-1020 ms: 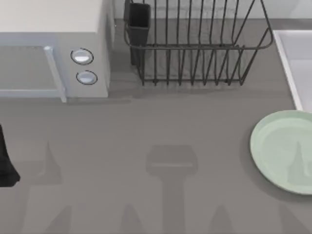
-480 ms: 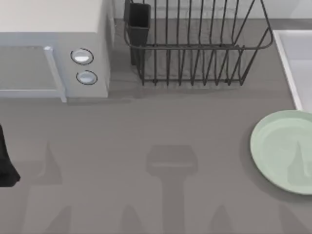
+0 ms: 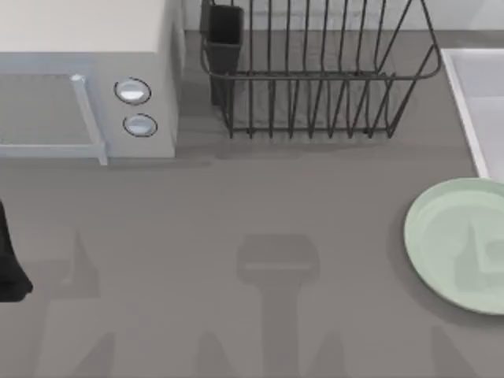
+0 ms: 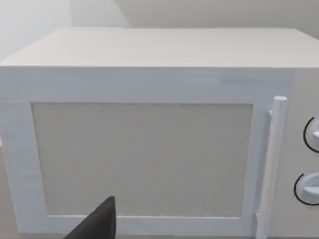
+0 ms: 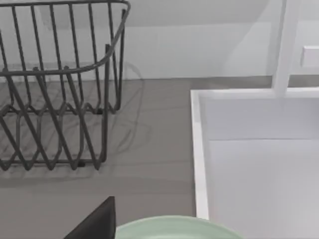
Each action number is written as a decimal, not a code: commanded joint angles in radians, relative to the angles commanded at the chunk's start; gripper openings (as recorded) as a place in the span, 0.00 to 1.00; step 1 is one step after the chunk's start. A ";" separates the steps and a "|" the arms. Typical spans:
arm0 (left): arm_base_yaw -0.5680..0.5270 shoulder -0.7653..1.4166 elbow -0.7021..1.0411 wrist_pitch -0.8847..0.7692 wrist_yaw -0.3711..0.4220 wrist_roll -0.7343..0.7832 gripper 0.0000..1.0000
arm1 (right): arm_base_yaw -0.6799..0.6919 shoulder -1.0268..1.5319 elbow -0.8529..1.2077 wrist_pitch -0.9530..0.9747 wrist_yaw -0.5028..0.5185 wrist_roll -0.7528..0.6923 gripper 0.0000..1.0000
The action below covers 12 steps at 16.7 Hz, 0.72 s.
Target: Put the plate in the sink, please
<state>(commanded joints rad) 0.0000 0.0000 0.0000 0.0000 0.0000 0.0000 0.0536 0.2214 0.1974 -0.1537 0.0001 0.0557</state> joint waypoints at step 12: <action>0.000 0.000 0.000 0.000 0.000 0.000 1.00 | 0.230 1.157 0.857 -0.660 0.001 0.239 1.00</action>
<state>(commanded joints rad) 0.0000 0.0000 0.0000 0.0000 0.0000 0.0000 0.2834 1.3781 1.0540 -0.8136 0.0006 0.2946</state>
